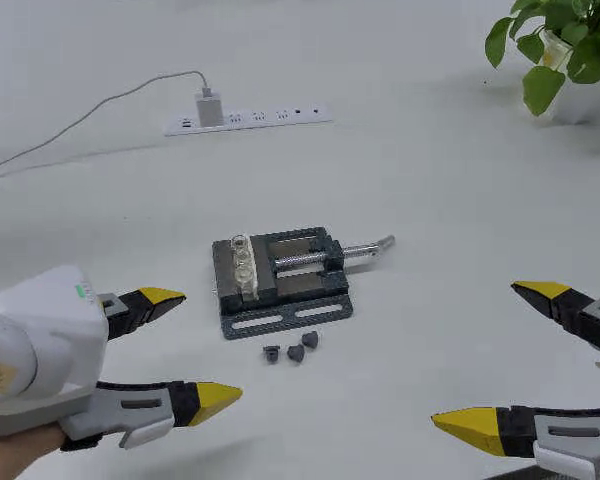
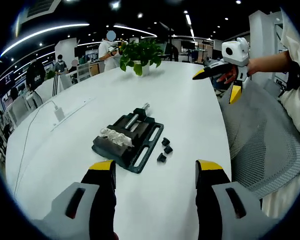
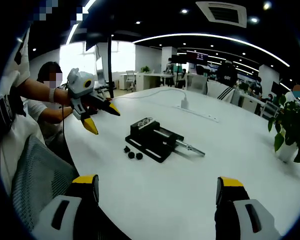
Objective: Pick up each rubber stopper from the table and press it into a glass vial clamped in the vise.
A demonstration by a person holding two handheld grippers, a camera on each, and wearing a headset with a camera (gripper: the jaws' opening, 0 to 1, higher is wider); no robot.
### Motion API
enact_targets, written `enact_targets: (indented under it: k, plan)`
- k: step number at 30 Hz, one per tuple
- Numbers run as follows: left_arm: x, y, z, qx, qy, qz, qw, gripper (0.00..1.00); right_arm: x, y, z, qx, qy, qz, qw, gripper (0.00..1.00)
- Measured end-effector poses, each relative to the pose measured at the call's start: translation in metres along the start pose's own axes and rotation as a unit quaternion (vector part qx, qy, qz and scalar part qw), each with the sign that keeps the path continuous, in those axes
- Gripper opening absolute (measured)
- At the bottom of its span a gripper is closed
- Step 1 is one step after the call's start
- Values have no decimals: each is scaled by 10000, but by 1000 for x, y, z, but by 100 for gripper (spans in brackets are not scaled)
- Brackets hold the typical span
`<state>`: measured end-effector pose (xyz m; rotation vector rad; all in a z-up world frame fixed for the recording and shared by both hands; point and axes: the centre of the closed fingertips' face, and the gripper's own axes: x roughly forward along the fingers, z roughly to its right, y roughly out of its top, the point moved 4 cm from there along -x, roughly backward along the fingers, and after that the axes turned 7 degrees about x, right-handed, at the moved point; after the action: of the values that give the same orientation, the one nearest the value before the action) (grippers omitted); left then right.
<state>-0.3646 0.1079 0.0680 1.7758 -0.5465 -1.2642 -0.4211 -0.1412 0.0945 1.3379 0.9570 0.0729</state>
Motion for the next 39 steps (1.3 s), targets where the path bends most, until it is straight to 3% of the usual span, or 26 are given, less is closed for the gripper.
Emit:
enact_targets:
  k: [8, 12, 18, 20, 21, 25, 26, 27, 30, 32, 33, 34, 36, 39]
  plan:
    - [16, -3, 6, -35, -147, -89, 9998, 52, 0, -4, 2, 32, -35, -29, 10000, 96]
    - [22, -8, 8, -348, -89, -149, 9992, 46, 0, -5, 2, 58, -31, -25, 10000, 96]
    - [33, -17, 12, -1032, 0, -270, 9943, 39, -2, -9, 3, 118, -59, -25, 9999, 96]
    - [37, -20, 13, -1356, 33, -276, 9904, 35, -2, -11, 4, 145, -67, -24, 9999, 96]
    - [38, -23, 13, -1636, 110, -314, 9860, 34, -3, -12, 5, 161, -74, -16, 9998, 96]
    - [44, -26, 14, -2036, 151, -322, 9784, 30, -3, -13, 5, 187, -82, -27, 9998, 96]
    - [45, -27, 16, -2275, 180, -364, 9729, 29, -3, -14, 6, 201, -87, -25, 9998, 95]
    - [46, -27, 16, -2394, 195, -360, 9701, 27, -3, -14, 6, 210, -87, -16, 9997, 95]
    - [49, -29, 15, -2591, 253, -333, 9650, 24, -4, -16, 7, 237, -94, -11, 9997, 95]
    - [51, -29, 16, -2829, 302, -349, 9580, 22, -3, -17, 6, 255, -84, -8, 9996, 95]
    - [52, -29, 16, -2882, 313, -310, 9565, 22, -3, -17, 6, 260, -80, -9, 9996, 95]
    - [53, -31, 15, -3015, 381, -330, 9521, 21, -2, -17, 6, 264, -75, -1, 9996, 95]
    - [55, -32, 15, -3128, 390, -373, 9483, 20, -2, -18, 5, 283, -66, 10, 9996, 95]
    - [59, -35, 18, -3411, 410, -417, 9382, 16, -1, -18, 5, 290, -55, 17, 9996, 95]
